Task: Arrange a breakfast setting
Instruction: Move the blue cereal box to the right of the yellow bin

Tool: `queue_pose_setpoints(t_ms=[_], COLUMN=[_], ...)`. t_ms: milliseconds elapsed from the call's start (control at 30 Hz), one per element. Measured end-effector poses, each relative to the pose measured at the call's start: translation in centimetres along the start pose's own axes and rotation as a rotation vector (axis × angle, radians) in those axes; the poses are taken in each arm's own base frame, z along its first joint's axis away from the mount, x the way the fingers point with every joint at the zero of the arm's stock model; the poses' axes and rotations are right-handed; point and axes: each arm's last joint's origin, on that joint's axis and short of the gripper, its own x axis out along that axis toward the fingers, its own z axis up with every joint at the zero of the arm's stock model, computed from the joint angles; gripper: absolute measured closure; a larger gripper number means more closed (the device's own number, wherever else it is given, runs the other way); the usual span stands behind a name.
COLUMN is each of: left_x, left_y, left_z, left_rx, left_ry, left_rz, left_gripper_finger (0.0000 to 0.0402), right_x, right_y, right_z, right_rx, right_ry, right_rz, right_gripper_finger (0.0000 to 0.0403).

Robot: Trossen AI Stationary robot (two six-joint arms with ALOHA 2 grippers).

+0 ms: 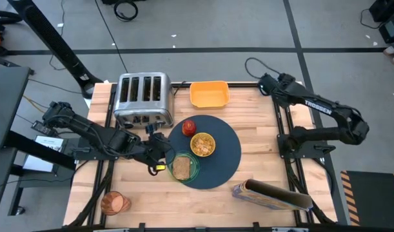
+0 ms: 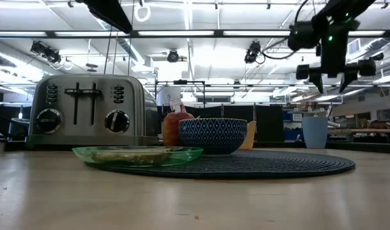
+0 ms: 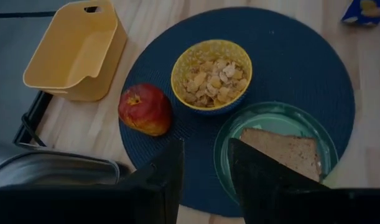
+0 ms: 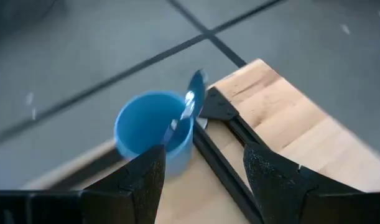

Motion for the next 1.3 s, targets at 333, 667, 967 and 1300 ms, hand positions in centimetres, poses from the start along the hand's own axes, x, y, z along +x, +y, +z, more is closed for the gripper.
queue_pose_setpoints(t_ms=[333, 667, 967, 1300], left_x=[-0.1, 0.0, -0.1, 0.8], left_y=[0.3, 4.2, 6.9, 9.9], left_z=[2.1, 5.1, 5.5, 6.7], left_rx=[0.075, 0.129, 0.068, 0.078], left_ry=[-0.163, -0.212, -0.218, -0.293], left_rz=[-0.024, 0.095, 0.130, 0.166], left_gripper_finger=[0.0269, 0.0269, 0.0269, 0.0269], right_x=[-5.6, -2.8, 0.7, 3.3], right_y=[0.2, 2.9, 2.6, 4.1], right_z=[0.4, 0.8, 2.6, 2.2], right_rx=[-0.351, -0.081, 0.252, 0.379], right_ry=[0.058, 0.199, 0.186, 0.185], right_rz=[0.041, -0.145, -0.302, -0.328], right_gripper_finger=[0.0190, 0.0190, 0.0190, 0.0199])
